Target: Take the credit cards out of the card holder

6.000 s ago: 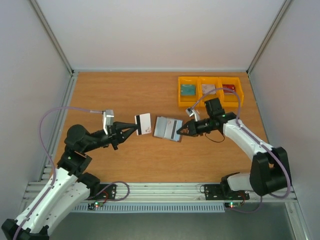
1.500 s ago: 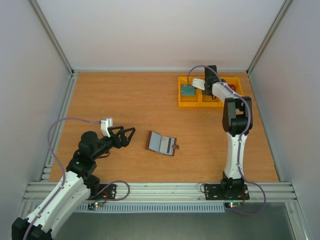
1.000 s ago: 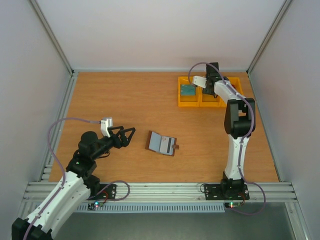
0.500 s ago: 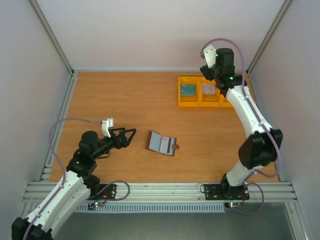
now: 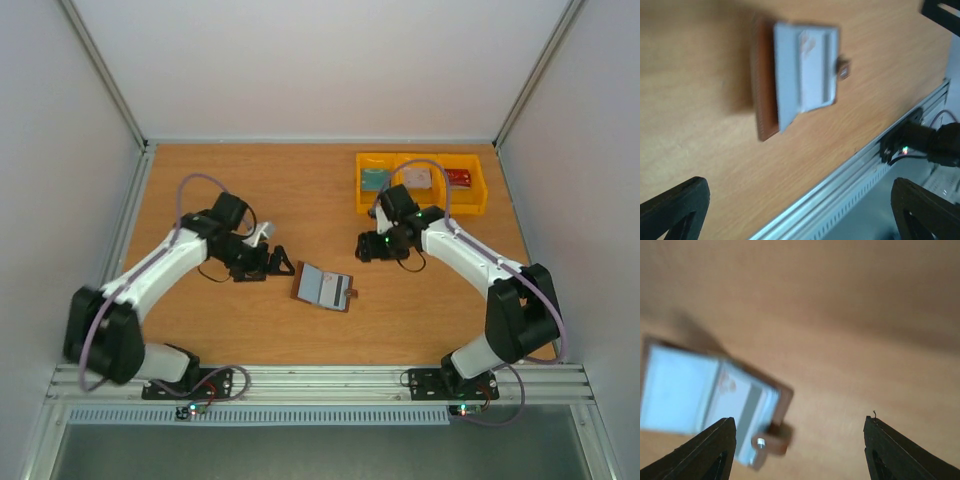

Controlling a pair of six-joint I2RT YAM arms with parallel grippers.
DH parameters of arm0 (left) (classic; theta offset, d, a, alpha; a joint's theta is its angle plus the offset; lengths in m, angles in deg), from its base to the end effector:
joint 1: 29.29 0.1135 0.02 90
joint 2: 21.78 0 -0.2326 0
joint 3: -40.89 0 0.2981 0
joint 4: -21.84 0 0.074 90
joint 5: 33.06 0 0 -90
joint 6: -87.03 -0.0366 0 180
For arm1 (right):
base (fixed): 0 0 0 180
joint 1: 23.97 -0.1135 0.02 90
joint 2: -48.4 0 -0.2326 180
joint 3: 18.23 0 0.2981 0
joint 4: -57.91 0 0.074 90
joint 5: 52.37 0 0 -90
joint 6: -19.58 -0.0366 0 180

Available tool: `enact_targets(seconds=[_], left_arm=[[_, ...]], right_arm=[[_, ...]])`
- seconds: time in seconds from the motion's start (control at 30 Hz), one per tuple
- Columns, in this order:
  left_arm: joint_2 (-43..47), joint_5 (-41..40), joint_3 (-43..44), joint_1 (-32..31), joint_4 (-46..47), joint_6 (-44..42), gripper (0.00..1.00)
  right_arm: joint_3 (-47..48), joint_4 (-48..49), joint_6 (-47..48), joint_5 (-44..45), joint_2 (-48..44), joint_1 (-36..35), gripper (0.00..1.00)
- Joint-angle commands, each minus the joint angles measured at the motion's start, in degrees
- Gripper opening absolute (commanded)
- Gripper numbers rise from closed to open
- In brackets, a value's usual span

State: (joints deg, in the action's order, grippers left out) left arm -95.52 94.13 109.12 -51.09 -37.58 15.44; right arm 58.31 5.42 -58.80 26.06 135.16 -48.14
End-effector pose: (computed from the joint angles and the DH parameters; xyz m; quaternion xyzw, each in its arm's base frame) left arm 0.2660 -0.1302 0.2147 0.0965 0.9228 -0.3630 0.0862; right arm 0.3169 0.1502 0.1952 -0.3197 0.9127 0.1230 0.2226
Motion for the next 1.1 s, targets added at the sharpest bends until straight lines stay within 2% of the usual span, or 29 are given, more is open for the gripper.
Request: enact_targets(seconds=[0.0, 0.1, 0.23, 0.4, 0.53, 0.63, 0.7, 0.8, 0.9, 1.07], left_arm=[[-14.32, 6.96, 4.44, -0.13, -10.96, -4.7, 0.99], [-22.91, 7.68, 11.34, -2.68, -10.51, -3.43, 0.99], [-28.83, 5.83, 18.54, -6.21, -8.7, -7.44, 0.99], [-34.47, 7.42, 17.86, -7.03, -7.01, -3.63, 0.98], [-33.28, 6.49, 16.87, -7.73, -6.87, -4.16, 0.95], [-33.67, 8.57, 14.82, -9.32, -6.14, -0.92, 0.78], [-34.05, 9.99, 13.86, -10.91, -4.68, 1.39, 0.73], [-34.51, 9.92, 14.45, -11.56, -3.61, 3.77, 0.72], [-32.85, 8.34, 18.08, -10.58, -6.94, 2.77, 0.76], [-28.78, -2.11, 24.52, -8.01, -13.53, -2.19, 0.84]], right_arm=[[-5.27, -1.22, -4.88, -10.32, 0.63, -1.14, 0.71], [-9.44, 2.05, -6.06, -13.22, 1.88, -1.22, 0.7], [-13.54, 6.46, -7.75, -15.0, 3.83, -1.38, 0.7], [-15.69, 9.74, -8.45, -16.42, 5.6, -1.41, 0.69], [-17.07, 12.83, -9.42, -20.23, 7.33, -1.5, 0.69], [-17.0, 14.68, -10.74, -22.06, 8.83, -1.5, 0.68], [-17.17, 15.87, -11.44, -22.68, 9.18, -1.58, 0.68], [-17.41, 16.15, -11.53, -22.53, 9.47, -1.91, 0.67], [-18.52, 16.15, -11.53, -21.49, 8.79, -1.98, 0.67], [-19.18, 16.09, -11.53, -20.68, 8.75, -2.03, 0.67]])
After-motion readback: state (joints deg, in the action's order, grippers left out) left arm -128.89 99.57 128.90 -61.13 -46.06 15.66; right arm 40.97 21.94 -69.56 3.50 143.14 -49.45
